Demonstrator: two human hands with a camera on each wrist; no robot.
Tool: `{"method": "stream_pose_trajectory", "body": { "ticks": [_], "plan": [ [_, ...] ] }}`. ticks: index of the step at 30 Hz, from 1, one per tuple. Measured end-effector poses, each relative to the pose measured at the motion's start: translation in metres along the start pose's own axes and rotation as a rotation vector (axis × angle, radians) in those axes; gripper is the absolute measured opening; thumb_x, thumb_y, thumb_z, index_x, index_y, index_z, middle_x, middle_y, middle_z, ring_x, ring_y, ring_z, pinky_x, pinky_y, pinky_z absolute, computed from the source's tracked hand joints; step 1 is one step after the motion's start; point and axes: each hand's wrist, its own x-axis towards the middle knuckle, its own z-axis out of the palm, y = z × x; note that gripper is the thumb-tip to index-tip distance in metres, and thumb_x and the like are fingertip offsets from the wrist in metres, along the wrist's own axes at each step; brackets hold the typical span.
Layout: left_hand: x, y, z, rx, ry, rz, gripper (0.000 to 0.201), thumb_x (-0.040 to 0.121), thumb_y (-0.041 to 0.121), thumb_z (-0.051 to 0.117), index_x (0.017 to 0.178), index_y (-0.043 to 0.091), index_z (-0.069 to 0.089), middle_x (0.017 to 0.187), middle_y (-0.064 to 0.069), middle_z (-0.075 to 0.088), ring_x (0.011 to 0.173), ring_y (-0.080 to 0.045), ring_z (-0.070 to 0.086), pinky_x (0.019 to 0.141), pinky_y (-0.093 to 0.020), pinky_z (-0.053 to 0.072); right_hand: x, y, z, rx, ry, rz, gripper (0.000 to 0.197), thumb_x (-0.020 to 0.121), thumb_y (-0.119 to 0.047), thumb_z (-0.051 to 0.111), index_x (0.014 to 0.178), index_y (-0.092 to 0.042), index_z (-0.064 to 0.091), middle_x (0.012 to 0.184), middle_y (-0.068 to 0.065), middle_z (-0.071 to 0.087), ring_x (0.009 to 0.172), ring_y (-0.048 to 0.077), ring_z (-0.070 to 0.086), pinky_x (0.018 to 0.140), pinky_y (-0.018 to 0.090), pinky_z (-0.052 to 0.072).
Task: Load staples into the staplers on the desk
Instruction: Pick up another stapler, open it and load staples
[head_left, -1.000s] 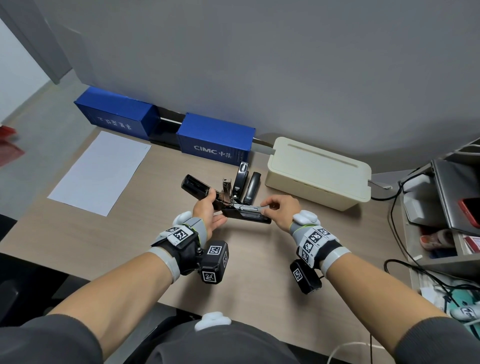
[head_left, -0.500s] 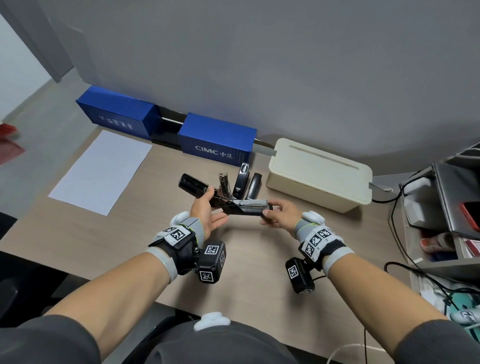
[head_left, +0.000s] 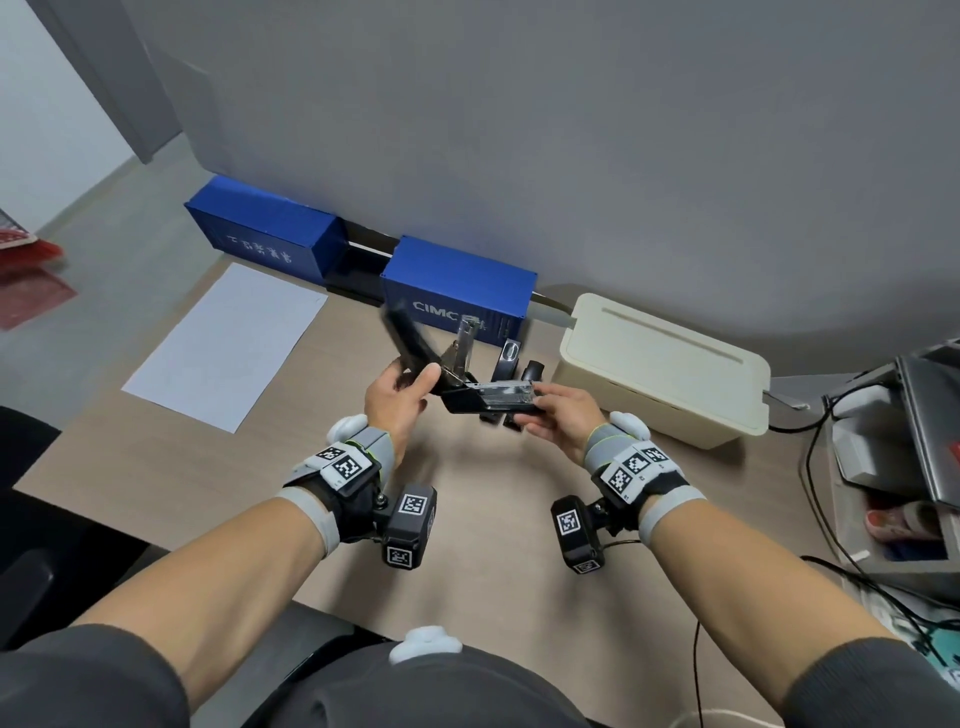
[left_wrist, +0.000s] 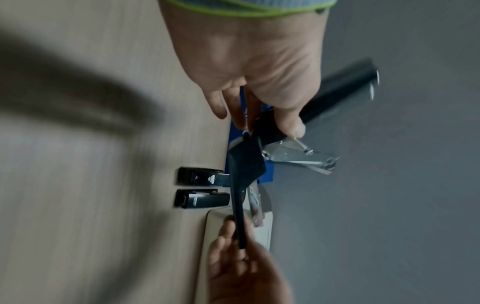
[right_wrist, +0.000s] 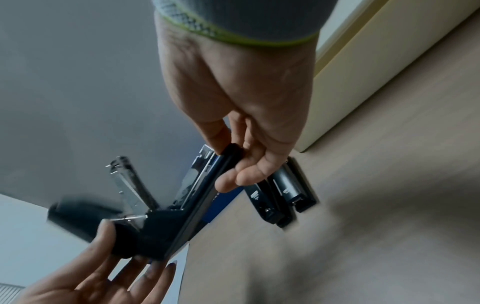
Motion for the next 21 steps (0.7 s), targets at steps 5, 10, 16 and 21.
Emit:
{"method": "stream_pose_trajectory", "body": {
  "ticks": [5, 10, 16, 21],
  "plan": [
    [0.004, 0.006, -0.003, 0.476, -0.083, 0.254, 0.047, 0.069, 0.025, 0.086, 0.114, 0.028, 0.073, 0.107, -0.004, 0.064, 0.095, -0.017, 0.065, 0.090, -0.026, 0.050, 0.002, -0.018, 0.029, 0.032, -0.058, -0.035, 0.035, 0.093, -0.015, 0.042, 0.125, -0.015, 0.058, 0.105, 0.013, 0.070, 0.082, 0.030, 0.073, 0.072, 0.035, 0.061],
    [0.010, 0.010, -0.001, 0.636, -0.065, 0.260, 0.040, 0.059, 0.030, 0.090, 0.094, 0.029, 0.070, 0.107, 0.003, 0.061, 0.093, -0.015, 0.062, 0.082, -0.027, 0.049, 0.012, -0.021, 0.050, -0.058, -0.143, -0.034, 0.078, 0.073, -0.065, 0.065, 0.137, -0.028, 0.041, 0.123, 0.003, 0.064, 0.106, 0.029, 0.066, 0.093, 0.048, 0.052],
    [0.024, 0.015, -0.001, 0.694, -0.212, 0.109, 0.048, 0.057, 0.033, 0.087, 0.094, 0.022, 0.058, 0.087, 0.001, 0.068, 0.072, -0.018, 0.066, 0.064, -0.032, 0.055, 0.034, -0.019, 0.064, -0.147, -0.034, -0.089, 0.078, 0.080, -0.032, 0.073, 0.144, -0.019, 0.031, 0.123, 0.007, 0.057, 0.103, 0.027, 0.066, 0.083, 0.035, 0.053],
    [0.037, 0.013, 0.007, 0.550, -0.370, -0.036, 0.069, 0.064, 0.028, 0.079, 0.127, 0.019, 0.051, 0.108, -0.003, 0.064, 0.090, -0.020, 0.064, 0.083, -0.039, 0.054, 0.046, -0.027, 0.072, -0.230, -0.098, -0.139, 0.077, 0.082, -0.030, 0.072, 0.145, -0.020, 0.029, 0.124, 0.005, 0.055, 0.104, 0.025, 0.064, 0.085, 0.038, 0.056]
  ]
}}
